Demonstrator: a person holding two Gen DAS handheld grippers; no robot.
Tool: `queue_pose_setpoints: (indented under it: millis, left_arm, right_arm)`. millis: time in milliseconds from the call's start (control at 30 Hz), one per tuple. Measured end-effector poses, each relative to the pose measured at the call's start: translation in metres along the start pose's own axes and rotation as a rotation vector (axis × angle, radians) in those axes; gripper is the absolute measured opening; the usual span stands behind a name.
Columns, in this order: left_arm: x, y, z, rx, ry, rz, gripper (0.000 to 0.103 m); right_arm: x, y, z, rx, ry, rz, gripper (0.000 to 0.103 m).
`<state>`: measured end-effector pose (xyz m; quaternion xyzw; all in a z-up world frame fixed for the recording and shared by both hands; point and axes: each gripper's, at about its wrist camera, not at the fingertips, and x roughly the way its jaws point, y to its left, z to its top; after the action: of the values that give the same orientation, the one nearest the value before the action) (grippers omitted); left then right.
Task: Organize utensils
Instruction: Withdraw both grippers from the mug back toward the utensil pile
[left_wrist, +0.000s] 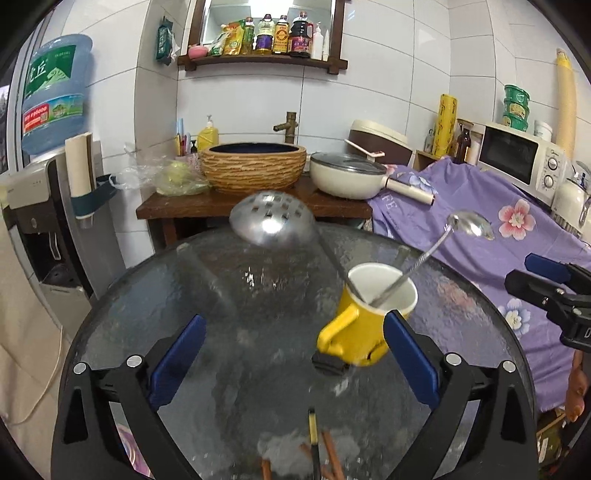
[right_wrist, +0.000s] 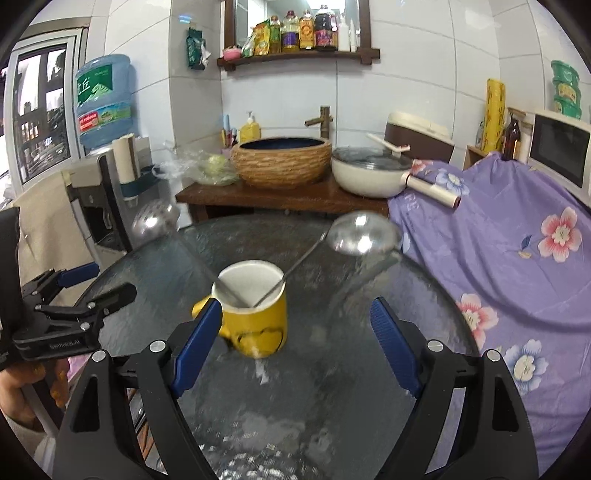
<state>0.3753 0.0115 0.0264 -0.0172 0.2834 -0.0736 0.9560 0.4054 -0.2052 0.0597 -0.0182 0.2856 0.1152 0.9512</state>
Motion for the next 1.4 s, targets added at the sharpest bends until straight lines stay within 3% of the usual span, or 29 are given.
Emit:
queue_pose_setpoints:
  millis: [400, 533, 900, 1133, 1400]
  left_arm:
    - [-0.038, 0.011, -0.082, 0.02, 0.13, 0.039, 0.093]
    - [-0.039, 0.019, -0.106, -0.034, 0.194, 0.039, 0.081]
    - [-0.047, 0.026, -0.142, -0.064, 0.27, 0.052, 0.058]
    - [-0.055, 0.009, -0.15, -0.011, 0.268, -0.004, 0.047]
    - [-0.051, 0.0, -0.153, -0.022, 0.29, -0.066, 0.036]
  right_arm:
    - [0.002, 0.028, -0.113, 0.144, 0.239, 0.143, 0.08]
    - [-0.003, 0.037, -0.142, 0.176, 0.273, 0.139, 0.074]
    - [-0.013, 0.073, -0.183, 0.103, 0.337, 0.168, 0.057]
    - [-0.008, 0.091, -0.19, 0.066, 0.37, 0.194, 0.05]
    - [0.001, 0.103, -0.192, 0.04, 0.395, 0.202, 0.041]
